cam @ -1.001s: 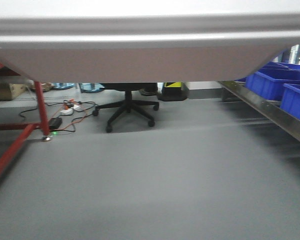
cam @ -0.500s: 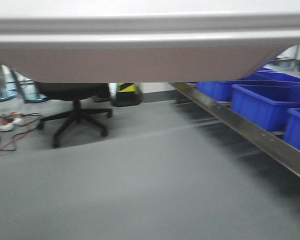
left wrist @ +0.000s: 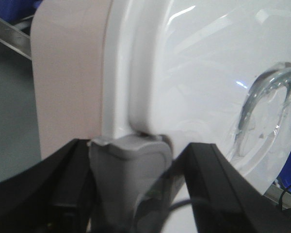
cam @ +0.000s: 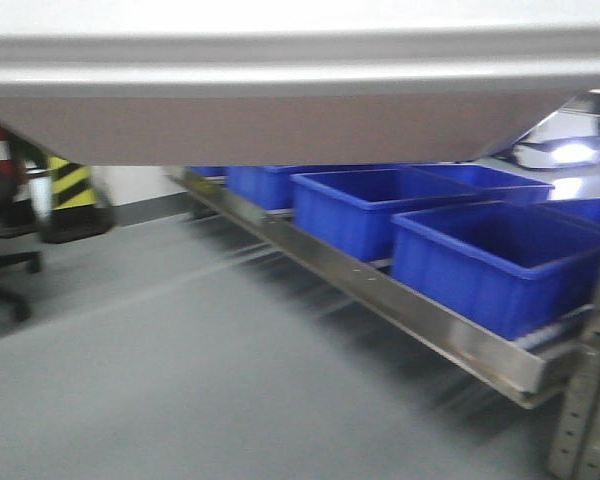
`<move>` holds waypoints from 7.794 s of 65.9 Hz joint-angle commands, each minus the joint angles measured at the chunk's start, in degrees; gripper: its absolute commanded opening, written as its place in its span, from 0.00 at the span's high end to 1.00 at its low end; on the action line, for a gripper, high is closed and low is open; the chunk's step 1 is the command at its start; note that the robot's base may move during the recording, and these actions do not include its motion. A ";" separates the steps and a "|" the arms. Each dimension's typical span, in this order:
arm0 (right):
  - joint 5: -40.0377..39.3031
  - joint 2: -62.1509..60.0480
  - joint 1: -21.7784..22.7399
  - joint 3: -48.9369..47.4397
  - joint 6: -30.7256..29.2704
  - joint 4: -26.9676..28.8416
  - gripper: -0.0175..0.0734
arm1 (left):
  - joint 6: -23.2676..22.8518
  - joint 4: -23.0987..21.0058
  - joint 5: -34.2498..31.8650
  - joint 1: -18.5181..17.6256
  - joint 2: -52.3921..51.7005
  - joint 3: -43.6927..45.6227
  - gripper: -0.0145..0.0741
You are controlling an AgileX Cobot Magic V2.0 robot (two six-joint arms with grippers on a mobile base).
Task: Grab white bin and place on right shelf
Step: 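Carry the bin above the blue crates toward the upper shelf, then raise the bin with both grippers above the metal shelf edge, then push the bin forward onto the upper roller shelf with both grippers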
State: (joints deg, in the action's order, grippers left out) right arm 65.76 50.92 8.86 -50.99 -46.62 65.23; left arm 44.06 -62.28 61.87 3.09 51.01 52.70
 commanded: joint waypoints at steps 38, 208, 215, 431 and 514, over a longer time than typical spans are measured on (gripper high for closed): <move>6.77 -0.77 -0.57 -1.58 -0.80 10.08 0.47 | -0.10 -10.96 2.99 -1.43 -0.77 1.88 0.55; 6.77 -0.77 -0.57 -1.58 -0.80 10.08 0.47 | -0.10 -10.96 2.99 -1.43 -0.65 1.88 0.55; 6.77 -0.77 -0.57 -1.58 -0.80 10.08 0.47 | -0.10 -10.96 2.99 -1.43 -0.65 1.88 0.55; -11.87 45.54 -8.76 -36.60 6.86 28.21 0.29 | 0.14 -23.25 -10.90 -4.76 40.72 33.42 0.49; -14.39 46.89 0.60 -36.53 6.09 21.57 0.75 | 0.14 -20.15 -14.12 -0.54 41.32 33.42 0.97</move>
State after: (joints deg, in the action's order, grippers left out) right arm 51.58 100.71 8.95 -85.29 -39.68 82.97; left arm 44.17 -78.04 47.65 2.47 94.52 83.95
